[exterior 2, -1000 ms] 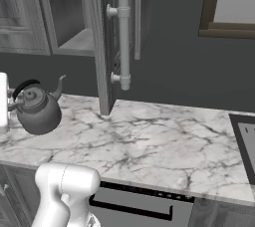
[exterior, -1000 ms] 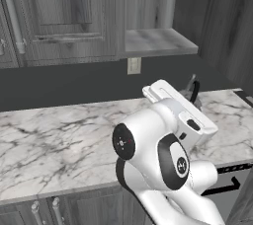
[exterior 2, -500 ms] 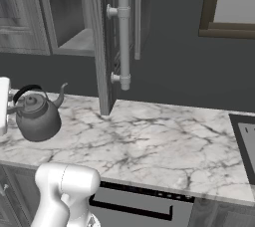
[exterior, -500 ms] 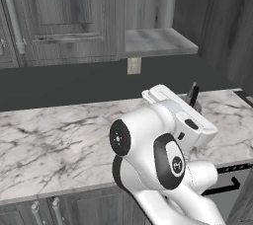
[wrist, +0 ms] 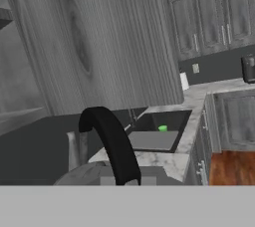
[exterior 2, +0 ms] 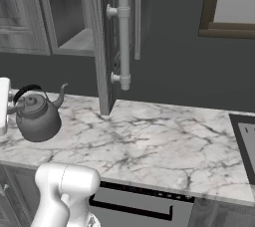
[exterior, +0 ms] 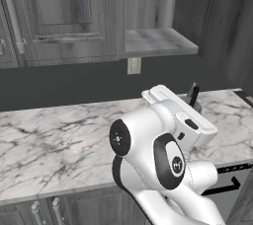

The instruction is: Open the cabinet, pick the kettle from the cabinet, and place it in the sink.

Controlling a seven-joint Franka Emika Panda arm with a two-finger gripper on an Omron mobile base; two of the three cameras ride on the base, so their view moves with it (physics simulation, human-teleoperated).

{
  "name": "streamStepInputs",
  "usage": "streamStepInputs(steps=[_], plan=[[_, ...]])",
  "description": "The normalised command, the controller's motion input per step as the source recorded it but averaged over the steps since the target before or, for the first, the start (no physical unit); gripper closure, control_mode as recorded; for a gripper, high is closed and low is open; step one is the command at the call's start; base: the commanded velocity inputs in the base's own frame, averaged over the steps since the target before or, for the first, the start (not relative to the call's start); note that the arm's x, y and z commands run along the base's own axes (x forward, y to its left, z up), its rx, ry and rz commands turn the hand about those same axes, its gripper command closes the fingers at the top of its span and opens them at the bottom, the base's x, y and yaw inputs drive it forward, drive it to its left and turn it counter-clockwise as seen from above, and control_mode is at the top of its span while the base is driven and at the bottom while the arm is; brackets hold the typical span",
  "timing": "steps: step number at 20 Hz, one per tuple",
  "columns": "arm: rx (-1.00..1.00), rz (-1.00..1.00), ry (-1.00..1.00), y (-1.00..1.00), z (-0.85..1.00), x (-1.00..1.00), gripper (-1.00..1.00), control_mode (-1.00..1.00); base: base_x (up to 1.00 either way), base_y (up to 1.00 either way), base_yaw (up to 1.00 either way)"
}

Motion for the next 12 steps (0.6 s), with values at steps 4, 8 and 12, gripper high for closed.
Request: streamStepInputs(steps=[4,8,12], plan=[[0.00,0.00,0.00,0.00,0.00,0.00,1.00,-1.00,0.00,0.00,0.00],[0.00,0.00,0.00,0.00,0.00,0.00,1.00,-1.00,0.00,0.00,0.00],[0.00,0.00,0.00,0.00,0.00,0.00,1.00,1.00,0.00,0.00,0.00]])
